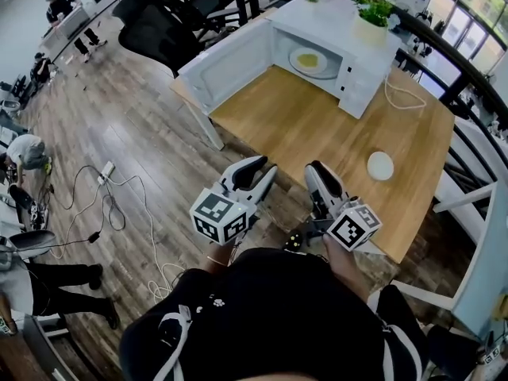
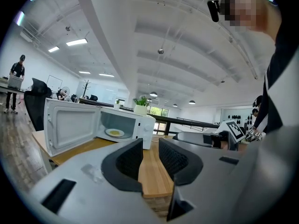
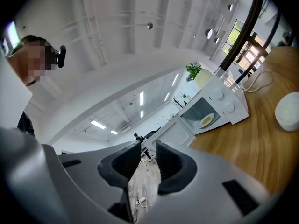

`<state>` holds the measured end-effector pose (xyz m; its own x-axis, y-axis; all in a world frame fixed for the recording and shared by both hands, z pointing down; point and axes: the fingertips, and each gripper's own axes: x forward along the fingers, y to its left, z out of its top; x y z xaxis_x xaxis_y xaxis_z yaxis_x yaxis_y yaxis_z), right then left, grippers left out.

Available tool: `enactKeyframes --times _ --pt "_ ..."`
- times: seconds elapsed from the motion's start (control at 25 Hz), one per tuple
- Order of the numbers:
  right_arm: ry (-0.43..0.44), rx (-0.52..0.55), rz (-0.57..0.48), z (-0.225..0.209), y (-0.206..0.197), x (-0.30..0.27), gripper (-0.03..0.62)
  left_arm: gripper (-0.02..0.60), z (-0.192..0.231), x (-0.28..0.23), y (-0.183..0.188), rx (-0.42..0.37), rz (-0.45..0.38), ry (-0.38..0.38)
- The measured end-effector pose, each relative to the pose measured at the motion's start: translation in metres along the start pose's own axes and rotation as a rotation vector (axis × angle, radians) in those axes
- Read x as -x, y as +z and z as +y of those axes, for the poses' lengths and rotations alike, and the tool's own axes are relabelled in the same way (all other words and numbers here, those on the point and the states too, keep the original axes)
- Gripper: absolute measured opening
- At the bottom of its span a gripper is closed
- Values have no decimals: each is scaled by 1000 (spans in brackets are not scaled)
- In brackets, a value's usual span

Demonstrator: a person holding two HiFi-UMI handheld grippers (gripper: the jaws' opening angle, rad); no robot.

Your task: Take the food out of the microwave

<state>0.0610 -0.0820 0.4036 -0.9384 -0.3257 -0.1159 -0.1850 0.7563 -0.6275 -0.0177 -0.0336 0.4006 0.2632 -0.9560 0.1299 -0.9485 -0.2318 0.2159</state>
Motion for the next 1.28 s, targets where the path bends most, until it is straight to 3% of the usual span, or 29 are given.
enactKeyframes --times 0.8,1.28 --pt "-6 -46 -6 -37 16 2 97 84 1 -32 -4 2 25 23" --pt "-26 -16 -12 -64 38 -34 97 84 45 -65 8 31 -3 33"
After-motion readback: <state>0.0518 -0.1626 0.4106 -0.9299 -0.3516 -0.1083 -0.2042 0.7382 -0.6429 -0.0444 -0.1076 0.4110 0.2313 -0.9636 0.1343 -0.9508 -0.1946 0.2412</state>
